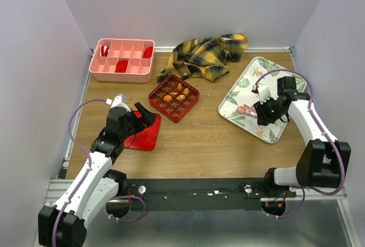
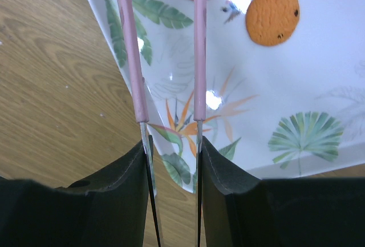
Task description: Pack the cookies
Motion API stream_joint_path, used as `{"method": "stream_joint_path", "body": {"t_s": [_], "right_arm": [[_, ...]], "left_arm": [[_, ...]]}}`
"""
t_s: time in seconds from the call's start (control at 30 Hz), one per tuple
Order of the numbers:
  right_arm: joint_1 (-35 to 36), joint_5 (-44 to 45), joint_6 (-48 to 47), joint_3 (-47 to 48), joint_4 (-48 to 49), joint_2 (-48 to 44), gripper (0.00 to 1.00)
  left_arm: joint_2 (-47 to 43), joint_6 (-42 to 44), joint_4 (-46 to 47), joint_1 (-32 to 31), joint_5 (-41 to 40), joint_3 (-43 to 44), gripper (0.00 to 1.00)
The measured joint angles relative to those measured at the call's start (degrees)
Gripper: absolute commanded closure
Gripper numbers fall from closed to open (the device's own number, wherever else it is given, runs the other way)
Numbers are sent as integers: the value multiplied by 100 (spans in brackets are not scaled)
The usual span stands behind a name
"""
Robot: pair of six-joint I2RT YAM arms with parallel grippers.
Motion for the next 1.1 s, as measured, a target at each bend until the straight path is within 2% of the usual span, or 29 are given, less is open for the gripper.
{"method": "stream_joint_path", "body": {"t_s": [0.53,1.1], "right_arm": [[-94,463,-428,-166,238,282,56],[-94,531,-682,9,402,726,54]], "left_arm": [[-66,-2,24,2,0,-66,1],[98,-2,94,2,2,-66,1]]}}
